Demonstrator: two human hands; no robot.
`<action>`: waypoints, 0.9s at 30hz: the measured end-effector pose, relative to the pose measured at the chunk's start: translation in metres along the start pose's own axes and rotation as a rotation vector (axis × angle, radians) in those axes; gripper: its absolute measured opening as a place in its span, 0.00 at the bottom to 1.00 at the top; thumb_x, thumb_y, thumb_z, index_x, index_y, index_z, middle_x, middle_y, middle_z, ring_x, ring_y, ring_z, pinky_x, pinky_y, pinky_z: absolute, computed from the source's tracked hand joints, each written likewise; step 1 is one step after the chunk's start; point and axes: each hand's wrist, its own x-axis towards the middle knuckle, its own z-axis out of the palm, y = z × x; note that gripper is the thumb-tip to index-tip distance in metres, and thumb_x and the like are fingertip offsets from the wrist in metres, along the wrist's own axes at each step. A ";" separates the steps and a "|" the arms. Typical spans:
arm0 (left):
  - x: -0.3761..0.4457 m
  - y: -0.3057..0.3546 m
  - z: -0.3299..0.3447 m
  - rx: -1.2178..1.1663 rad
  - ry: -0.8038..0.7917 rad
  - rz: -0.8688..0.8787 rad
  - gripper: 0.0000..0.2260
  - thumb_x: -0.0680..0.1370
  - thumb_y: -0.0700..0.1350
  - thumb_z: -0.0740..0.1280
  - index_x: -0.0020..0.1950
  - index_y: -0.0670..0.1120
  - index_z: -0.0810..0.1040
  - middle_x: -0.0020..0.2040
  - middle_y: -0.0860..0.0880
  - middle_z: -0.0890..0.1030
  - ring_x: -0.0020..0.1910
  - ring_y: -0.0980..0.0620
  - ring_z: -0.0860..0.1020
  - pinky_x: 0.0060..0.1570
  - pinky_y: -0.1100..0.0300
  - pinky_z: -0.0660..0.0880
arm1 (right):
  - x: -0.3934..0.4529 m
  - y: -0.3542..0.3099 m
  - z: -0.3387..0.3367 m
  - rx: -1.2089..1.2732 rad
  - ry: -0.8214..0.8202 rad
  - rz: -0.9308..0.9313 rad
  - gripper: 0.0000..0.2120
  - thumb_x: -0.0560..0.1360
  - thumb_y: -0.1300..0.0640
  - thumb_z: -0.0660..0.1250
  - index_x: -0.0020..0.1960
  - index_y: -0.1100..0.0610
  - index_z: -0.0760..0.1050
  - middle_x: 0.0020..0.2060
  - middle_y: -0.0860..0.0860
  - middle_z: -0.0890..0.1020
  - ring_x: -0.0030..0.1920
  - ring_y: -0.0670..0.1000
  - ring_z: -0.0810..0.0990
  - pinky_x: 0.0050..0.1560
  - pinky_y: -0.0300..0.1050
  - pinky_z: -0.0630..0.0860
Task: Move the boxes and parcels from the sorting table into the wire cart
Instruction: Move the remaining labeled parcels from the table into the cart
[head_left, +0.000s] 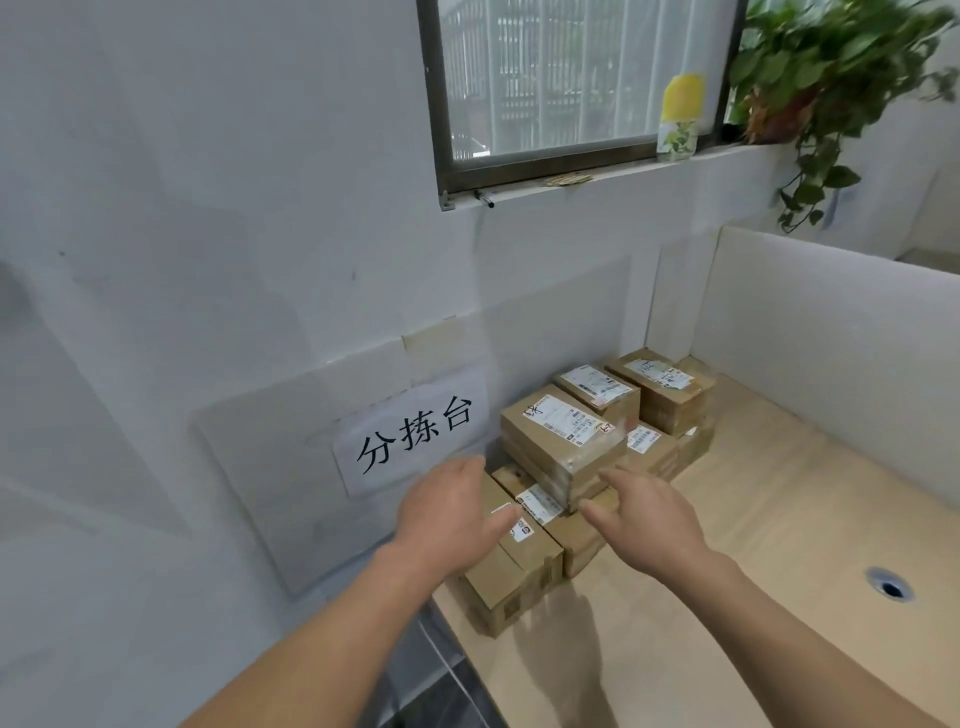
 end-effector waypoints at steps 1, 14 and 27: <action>0.009 0.004 0.004 -0.008 -0.006 -0.015 0.33 0.79 0.66 0.62 0.77 0.48 0.64 0.75 0.49 0.69 0.73 0.48 0.68 0.68 0.51 0.69 | 0.010 0.008 0.001 0.004 -0.010 0.004 0.23 0.79 0.39 0.64 0.69 0.50 0.76 0.69 0.47 0.76 0.66 0.54 0.76 0.60 0.50 0.75; 0.096 0.040 0.052 -0.105 -0.113 -0.103 0.27 0.79 0.63 0.63 0.68 0.44 0.73 0.66 0.47 0.78 0.64 0.47 0.76 0.59 0.53 0.73 | 0.084 0.081 0.024 0.092 -0.079 0.121 0.30 0.74 0.36 0.62 0.73 0.46 0.72 0.70 0.48 0.76 0.68 0.53 0.75 0.62 0.49 0.75; 0.164 0.022 0.110 -0.300 -0.189 -0.203 0.27 0.80 0.62 0.63 0.69 0.43 0.73 0.65 0.46 0.79 0.62 0.47 0.77 0.55 0.56 0.73 | 0.155 0.078 0.049 0.228 -0.159 0.161 0.18 0.75 0.43 0.70 0.63 0.45 0.73 0.67 0.52 0.75 0.69 0.56 0.74 0.60 0.50 0.72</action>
